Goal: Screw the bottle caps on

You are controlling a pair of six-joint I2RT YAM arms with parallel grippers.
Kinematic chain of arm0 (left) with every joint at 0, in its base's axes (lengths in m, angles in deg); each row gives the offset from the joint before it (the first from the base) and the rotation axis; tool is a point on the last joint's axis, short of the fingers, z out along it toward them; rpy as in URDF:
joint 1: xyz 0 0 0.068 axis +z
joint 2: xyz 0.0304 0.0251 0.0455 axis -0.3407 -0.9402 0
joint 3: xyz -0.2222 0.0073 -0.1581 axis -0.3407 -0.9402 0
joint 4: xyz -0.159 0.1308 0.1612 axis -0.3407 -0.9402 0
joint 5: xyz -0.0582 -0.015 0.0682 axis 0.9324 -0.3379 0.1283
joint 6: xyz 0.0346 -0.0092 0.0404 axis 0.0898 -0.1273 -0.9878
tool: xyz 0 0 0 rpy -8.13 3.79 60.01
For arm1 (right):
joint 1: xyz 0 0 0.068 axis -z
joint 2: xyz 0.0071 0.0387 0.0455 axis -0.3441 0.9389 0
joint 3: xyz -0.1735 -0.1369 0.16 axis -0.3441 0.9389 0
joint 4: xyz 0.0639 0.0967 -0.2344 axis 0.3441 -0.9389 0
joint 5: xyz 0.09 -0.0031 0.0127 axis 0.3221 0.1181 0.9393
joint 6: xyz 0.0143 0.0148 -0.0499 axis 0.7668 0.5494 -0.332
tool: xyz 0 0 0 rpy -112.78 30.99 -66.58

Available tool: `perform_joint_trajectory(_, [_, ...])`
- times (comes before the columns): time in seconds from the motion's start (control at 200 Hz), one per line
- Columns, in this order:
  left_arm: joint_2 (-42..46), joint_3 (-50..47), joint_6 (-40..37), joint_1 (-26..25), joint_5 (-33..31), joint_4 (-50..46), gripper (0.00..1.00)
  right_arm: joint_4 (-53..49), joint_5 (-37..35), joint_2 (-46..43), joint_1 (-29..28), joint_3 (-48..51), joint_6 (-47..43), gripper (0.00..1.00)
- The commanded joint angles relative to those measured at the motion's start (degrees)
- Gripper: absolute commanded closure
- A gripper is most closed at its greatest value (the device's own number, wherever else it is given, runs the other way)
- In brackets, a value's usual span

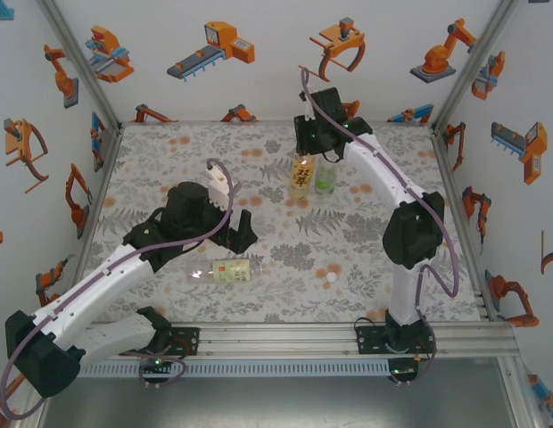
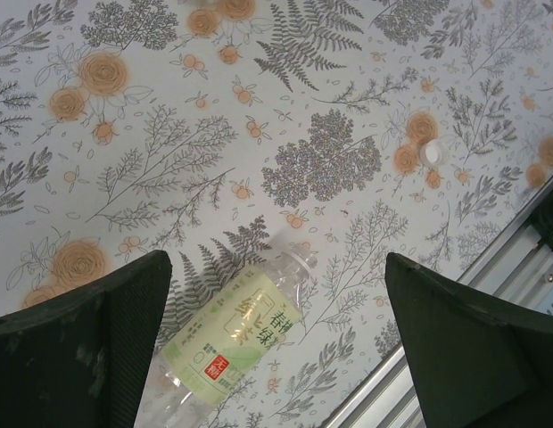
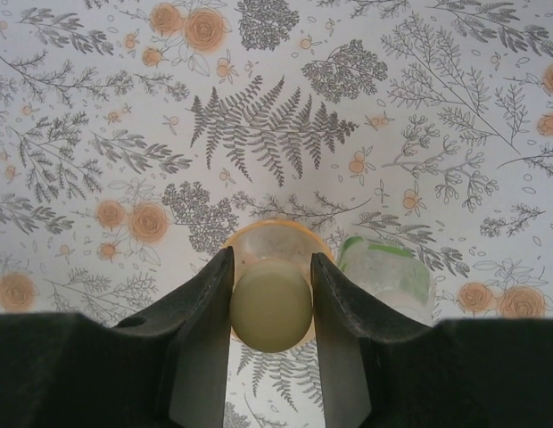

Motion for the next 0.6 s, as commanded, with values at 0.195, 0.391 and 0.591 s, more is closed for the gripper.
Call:
perform_joint_trajectory(0.195, [0.59, 2.28, -1.56, 0.97, 1.71, 0.26, 0.03, -4.24, -1.78, 1.08, -0.82, -5.69, -0.82, 0.39])
perform_joint_trajectory(0.391, [1.18, 2.68, -1.65, 1.92, 0.82, -1.63, 0.03, -7.40, -2.24, -0.51, -0.81, -9.72, -2.14, 0.38])
perform_joint_trajectory(0.591, [1.84, 3.21, -1.75, 3.45, -0.86, -3.34, 0.03, -9.23, 0.05, -5.86, -1.55, -7.11, -4.37, 0.38])
